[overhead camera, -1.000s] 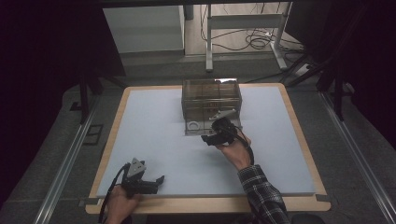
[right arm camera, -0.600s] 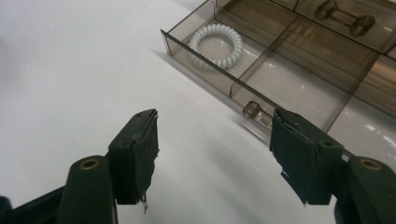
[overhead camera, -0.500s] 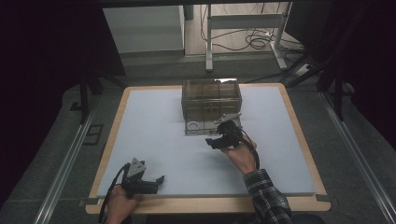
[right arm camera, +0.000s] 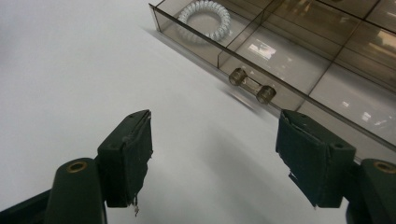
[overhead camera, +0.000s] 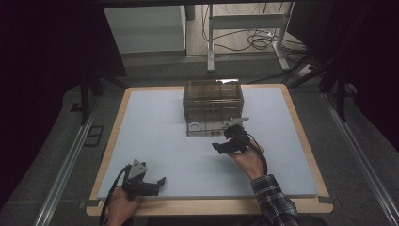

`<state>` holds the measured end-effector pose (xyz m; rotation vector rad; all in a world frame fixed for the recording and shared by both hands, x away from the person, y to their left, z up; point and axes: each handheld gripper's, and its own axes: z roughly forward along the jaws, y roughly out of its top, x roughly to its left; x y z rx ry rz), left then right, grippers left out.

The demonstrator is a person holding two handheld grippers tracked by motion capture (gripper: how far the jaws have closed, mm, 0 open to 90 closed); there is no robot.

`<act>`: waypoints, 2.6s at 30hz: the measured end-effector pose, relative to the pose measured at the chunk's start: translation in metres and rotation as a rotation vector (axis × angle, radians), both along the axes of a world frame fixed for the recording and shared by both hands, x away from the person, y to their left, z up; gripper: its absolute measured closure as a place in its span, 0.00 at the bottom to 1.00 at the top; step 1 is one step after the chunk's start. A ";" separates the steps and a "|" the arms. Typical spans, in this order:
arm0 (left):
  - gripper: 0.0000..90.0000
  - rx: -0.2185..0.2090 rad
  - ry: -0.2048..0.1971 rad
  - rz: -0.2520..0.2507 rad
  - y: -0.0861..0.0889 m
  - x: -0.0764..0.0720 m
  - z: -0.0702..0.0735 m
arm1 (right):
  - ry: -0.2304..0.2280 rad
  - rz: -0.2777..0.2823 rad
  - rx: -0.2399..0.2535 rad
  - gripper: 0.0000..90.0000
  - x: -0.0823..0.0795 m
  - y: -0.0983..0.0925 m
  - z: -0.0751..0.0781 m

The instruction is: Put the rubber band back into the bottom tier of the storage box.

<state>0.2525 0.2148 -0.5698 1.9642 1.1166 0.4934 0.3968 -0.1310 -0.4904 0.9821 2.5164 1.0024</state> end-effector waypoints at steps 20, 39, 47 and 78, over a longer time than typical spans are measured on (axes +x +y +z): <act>0.00 0.000 0.000 0.000 0.000 0.000 0.000 | 0.014 -0.004 -0.023 0.25 -0.013 -0.024 0.000; 0.00 0.001 0.000 0.000 0.000 0.000 0.000 | 0.018 -0.038 -0.036 0.22 -0.026 -0.049 0.004; 0.00 0.001 0.000 -0.001 0.000 0.000 0.000 | 0.027 -0.052 -0.052 0.20 -0.032 -0.060 0.002; 0.00 0.005 0.000 -0.003 0.000 0.000 0.000 | 0.038 -0.096 -0.090 0.10 -0.054 -0.100 0.001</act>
